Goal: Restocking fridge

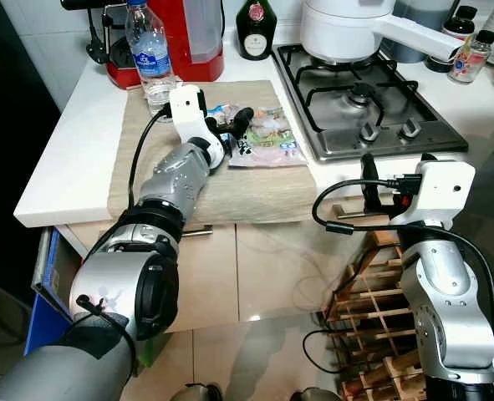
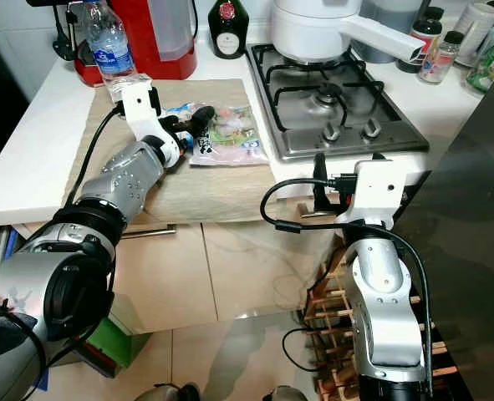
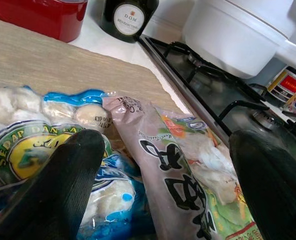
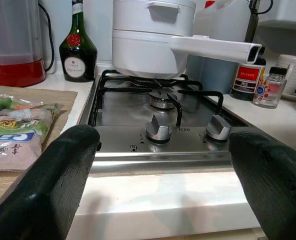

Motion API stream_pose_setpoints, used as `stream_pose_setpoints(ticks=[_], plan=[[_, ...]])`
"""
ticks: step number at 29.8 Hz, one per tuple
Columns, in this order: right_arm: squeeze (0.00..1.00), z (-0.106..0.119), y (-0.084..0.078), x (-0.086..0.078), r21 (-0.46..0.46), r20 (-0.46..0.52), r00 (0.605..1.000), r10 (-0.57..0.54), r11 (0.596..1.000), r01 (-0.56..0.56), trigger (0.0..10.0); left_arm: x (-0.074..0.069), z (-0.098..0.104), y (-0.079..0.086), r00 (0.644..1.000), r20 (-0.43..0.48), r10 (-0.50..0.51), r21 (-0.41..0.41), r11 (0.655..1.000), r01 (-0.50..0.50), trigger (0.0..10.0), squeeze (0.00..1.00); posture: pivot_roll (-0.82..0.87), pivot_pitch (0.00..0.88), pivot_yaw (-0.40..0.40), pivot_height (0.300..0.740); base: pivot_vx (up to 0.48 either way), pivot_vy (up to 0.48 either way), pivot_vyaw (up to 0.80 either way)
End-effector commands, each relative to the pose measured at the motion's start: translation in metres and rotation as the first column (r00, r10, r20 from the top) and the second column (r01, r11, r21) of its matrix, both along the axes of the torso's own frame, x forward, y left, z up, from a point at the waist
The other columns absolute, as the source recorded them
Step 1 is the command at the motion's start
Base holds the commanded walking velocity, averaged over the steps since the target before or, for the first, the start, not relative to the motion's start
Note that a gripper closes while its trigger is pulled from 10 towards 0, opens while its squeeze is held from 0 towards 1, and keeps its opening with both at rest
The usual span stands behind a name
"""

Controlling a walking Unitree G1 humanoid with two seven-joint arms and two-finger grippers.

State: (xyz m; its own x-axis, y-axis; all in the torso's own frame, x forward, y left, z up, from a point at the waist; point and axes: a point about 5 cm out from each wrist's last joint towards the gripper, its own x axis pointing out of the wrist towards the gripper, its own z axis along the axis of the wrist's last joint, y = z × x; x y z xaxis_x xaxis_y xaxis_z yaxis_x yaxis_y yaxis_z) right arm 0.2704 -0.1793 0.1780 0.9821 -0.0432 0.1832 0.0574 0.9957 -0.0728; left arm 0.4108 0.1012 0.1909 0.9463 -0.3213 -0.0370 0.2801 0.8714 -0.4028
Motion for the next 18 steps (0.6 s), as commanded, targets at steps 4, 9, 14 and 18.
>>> stream_pose_setpoints(ticks=[4, 9, 14, 18], plan=[[0.88, 0.003, 0.001, -0.001, 0.001, 0.006, 1.000, -0.004, 1.000, 0.004, 10.0, -0.003, -0.014, -0.013, 0.996, -0.084, -0.028, 0.017, 0.999, 0.030, 10.0, 0.00, -0.28, 0.087, 0.071, 0.740, 0.000, 0.000, 0.00], [0.88, 0.002, 0.001, -0.002, 0.000, 0.001, 1.000, -0.001, 1.000, 0.001, 10.0, -0.006, -0.022, -0.016, 0.990, -0.137, -0.028, 0.023, 0.999, 0.031, 10.0, 0.00, -0.28, 0.087, 0.071, 0.740, 0.000, 0.000, 0.00], [0.88, 0.002, 0.001, -0.001, -0.001, -0.002, 1.000, 0.001, 1.000, -0.001, 10.0, -0.009, -0.027, -0.024, 0.984, -0.170, -0.054, 0.041, 0.997, 0.061, 10.0, 0.00, -0.28, 0.090, 0.070, 0.740, 0.000, 0.000, 0.00], [0.88, 0.003, 0.003, -0.002, -0.002, -0.004, 1.000, 0.014, 1.000, -0.014, 10.0, -0.011, -0.034, -0.027, 0.977, -0.205, -0.065, 0.080, 0.993, 0.083, 10.0, 0.00, -0.28, 0.093, 0.070, 0.740, 0.000, 0.000, 0.00]])
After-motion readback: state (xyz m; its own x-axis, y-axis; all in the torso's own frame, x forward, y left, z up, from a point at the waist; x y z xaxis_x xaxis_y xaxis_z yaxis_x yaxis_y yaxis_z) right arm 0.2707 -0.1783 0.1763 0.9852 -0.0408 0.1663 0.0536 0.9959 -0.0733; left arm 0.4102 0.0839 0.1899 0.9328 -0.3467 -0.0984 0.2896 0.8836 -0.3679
